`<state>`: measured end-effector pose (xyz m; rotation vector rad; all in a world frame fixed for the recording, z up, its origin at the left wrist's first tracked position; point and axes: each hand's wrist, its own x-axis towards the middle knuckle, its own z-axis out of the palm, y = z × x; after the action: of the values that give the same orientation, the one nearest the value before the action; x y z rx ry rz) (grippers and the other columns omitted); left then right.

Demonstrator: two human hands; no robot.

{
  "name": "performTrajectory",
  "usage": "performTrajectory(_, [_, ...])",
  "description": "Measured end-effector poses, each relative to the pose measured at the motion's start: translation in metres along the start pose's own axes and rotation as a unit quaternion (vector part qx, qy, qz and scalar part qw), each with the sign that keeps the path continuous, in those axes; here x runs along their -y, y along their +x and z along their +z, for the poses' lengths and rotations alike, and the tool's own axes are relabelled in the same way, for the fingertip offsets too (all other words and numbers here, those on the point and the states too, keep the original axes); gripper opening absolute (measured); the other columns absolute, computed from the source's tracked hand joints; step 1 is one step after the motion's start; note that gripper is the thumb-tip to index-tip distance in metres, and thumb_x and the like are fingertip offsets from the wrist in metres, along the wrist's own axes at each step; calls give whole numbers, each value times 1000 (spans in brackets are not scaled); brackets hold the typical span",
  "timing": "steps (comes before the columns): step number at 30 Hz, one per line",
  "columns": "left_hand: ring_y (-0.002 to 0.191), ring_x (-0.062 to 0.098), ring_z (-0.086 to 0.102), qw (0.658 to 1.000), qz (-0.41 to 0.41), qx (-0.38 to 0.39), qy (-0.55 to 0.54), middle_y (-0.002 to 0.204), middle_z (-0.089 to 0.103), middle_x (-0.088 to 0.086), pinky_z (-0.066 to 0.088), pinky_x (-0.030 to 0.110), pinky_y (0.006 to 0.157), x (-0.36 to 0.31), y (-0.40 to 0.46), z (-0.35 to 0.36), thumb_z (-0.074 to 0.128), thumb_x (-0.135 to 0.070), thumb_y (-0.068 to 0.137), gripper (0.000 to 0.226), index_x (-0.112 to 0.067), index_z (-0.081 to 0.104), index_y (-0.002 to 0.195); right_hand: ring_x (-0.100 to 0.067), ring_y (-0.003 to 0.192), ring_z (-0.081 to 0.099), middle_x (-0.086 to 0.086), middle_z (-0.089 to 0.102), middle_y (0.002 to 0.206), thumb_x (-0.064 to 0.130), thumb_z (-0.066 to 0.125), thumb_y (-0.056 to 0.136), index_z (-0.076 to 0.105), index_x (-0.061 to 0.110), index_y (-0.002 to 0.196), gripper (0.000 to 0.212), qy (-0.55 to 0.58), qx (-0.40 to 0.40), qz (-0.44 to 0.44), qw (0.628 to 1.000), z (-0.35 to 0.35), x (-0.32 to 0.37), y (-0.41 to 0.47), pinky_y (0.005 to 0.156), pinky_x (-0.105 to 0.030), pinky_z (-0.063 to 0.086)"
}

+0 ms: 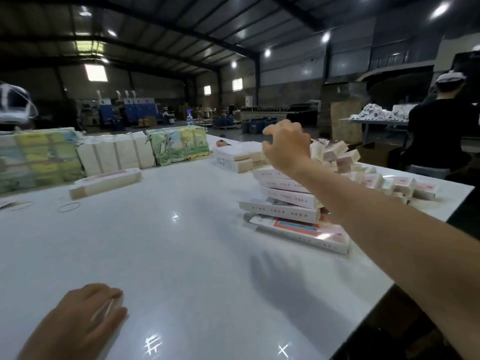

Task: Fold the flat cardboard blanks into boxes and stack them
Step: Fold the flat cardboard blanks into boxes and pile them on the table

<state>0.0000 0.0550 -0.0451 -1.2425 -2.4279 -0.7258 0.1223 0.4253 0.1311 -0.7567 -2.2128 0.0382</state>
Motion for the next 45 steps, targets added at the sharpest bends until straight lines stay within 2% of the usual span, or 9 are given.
performTrajectory(4, [94,16,57,997,-74,22,10,94,60,-14,46,35,83,-14,-2,-6,48,-53,73,43,-22,71,91,-25,104,57,-4,66,112,23,50,91,69,21,107,25,159,99,-156,970,27,104,-75,93,-41,44])
performTrajectory(7, [94,13,55,996,-83,26,9,98,62,-7,44,29,85,-19,-8,-8,57,-23,89,13,-17,68,93,-26,104,56,-3,64,110,22,46,93,70,21,104,26,137,222,-214,941,65,150,-146,89,-39,45])
performTrajectory(12, [97,17,55,996,-90,14,-26,101,63,1,43,34,88,-13,-15,-10,51,-10,89,18,-11,68,94,-21,109,47,4,56,120,26,37,98,66,24,111,31,84,271,-249,926,109,155,-195,88,-31,41])
performTrajectory(16, [103,14,57,980,-172,49,-84,108,66,-1,42,25,92,0,-3,-31,56,-18,87,20,-16,70,102,-16,110,47,11,58,121,28,42,98,68,27,110,29,123,259,-240,927,114,149,-195,89,-29,40])
performTrajectory(20, [115,19,52,954,-297,26,39,128,56,1,41,30,96,74,13,-97,59,-29,87,38,-18,59,123,-13,111,47,14,58,121,30,45,97,67,28,113,27,127,248,-238,931,116,150,-197,90,-28,39])
performTrajectory(28, [141,34,14,794,-550,91,241,154,16,15,21,53,109,206,-32,-184,65,-75,64,109,-11,25,143,-14,95,48,12,60,106,26,57,91,72,26,103,19,126,242,-216,938,116,160,-197,79,-29,38])
performTrajectory(34, [76,18,52,837,-496,11,229,89,57,3,41,29,57,222,-29,-189,71,-68,64,72,-11,51,103,-11,89,42,12,59,104,23,59,90,72,25,102,18,127,255,-207,936,112,161,-195,78,-30,37])
performTrajectory(40, [76,17,47,816,-418,-95,387,84,48,-1,40,32,67,211,-29,-177,62,-65,75,57,-16,52,102,-12,95,47,11,60,107,24,57,92,71,24,103,18,142,240,-207,938,113,161,-198,80,-29,35])
performTrajectory(45, [69,10,58,926,-341,-100,126,82,63,-2,48,30,60,164,-5,-175,57,-36,92,16,-24,55,81,-10,106,47,15,55,116,31,45,96,64,31,114,26,112,248,-227,935,113,161,-197,83,-24,36])
